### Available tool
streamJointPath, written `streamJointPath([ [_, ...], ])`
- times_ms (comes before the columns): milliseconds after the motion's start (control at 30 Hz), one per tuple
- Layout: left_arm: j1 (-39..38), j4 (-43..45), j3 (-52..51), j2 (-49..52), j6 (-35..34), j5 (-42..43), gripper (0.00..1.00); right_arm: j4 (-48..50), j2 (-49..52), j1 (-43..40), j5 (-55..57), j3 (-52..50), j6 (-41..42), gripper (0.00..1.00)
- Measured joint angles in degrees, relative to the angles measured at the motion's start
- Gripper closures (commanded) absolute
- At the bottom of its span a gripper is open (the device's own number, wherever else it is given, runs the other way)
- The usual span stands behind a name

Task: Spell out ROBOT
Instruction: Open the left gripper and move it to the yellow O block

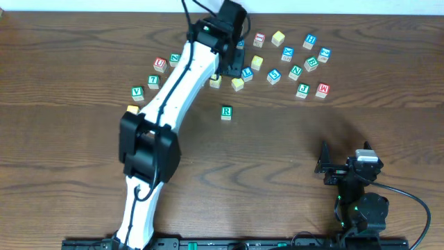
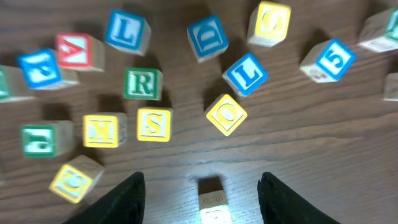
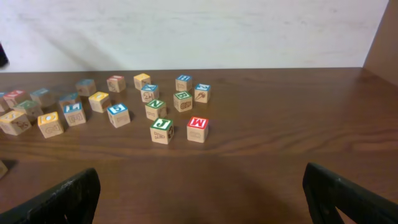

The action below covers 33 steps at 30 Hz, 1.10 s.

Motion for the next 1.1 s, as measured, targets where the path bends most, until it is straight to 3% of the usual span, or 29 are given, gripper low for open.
streamJointPath([
  [100,-0.17,0.09,0.00,1.62,-3.85,0.37,0.42,0.00,0.00,0.00,0.00,0.00,0.00,0.01],
  [367,-0.90,3.13,0.00,3.93,-23.76,-0.37,0.43,0.00,0.00,0.00,0.00,0.00,0.02,0.01],
  [533,-2.21,4.74,0.00,5.84,-32.59,-3.93,0.42,0.00,0.00,0.00,0.00,0.00,0.02,0.01],
  [800,-5.57,7.37,0.00,8.83,-38.18,-9.38,0.41,0.00,0.00,0.00,0.00,0.00,0.00,0.01],
  [1100,-5.62,8.37,0.00,12.28,-39.43,-11.08,0.41,0.00,0.00,0.00,0.00,0.00,0.02,0.01],
])
